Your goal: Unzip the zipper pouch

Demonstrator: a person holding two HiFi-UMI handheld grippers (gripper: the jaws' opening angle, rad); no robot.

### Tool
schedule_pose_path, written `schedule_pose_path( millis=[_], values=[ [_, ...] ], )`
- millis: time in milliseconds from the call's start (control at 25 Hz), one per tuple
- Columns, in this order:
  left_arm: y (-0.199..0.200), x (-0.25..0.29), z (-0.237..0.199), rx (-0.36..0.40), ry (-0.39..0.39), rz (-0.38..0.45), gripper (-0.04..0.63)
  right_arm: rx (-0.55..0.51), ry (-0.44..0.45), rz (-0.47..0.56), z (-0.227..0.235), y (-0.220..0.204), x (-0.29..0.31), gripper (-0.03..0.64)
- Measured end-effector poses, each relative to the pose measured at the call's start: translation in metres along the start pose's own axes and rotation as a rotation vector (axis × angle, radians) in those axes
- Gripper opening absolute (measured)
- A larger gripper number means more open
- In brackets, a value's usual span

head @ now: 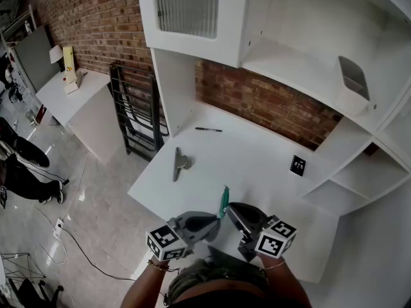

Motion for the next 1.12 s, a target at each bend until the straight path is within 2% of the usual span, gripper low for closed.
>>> schedule_pose_path(
  millis=[120,320,640,880,1120],
  values=[
    [0.002,0.002,0.002,0.027,0.000,0.004,0.008,-0.062,-0.038,-0.004,-0.001,0.002,-0.001,0.002],
    [0.004,0.003,0.013,0.041,-0.058,0.005,0.006,-0.100,-0.138,-0.033,0.010,0.000,-0.006,0.002],
    [0.000,0.004,0.016,0.029,-0.066,0.001,0.006,-0.120,-0.138,-0.037,0.013,0.000,-0.011,0.002],
    [0.004,0.001,0.017,0.028,-0.087,0.022,0.006,-0.125,-0.169,-0.042,0.019,0.001,-0.015,0.002],
    [0.004,-0.008,0.013,0.009,-0.075,0.037,0.006,-0.156,-0.203,-0.051,0.028,0.004,-0.021,0.002]
  ],
)
Point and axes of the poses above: the fingertips, and each gripper's own axes: x forward along the fingers, z to its right, y out of its top, the point moved 7 cm from there along -x, backward along the fingers, and after that the axes turned 3 degrees about -x, right-handed, at the moved point
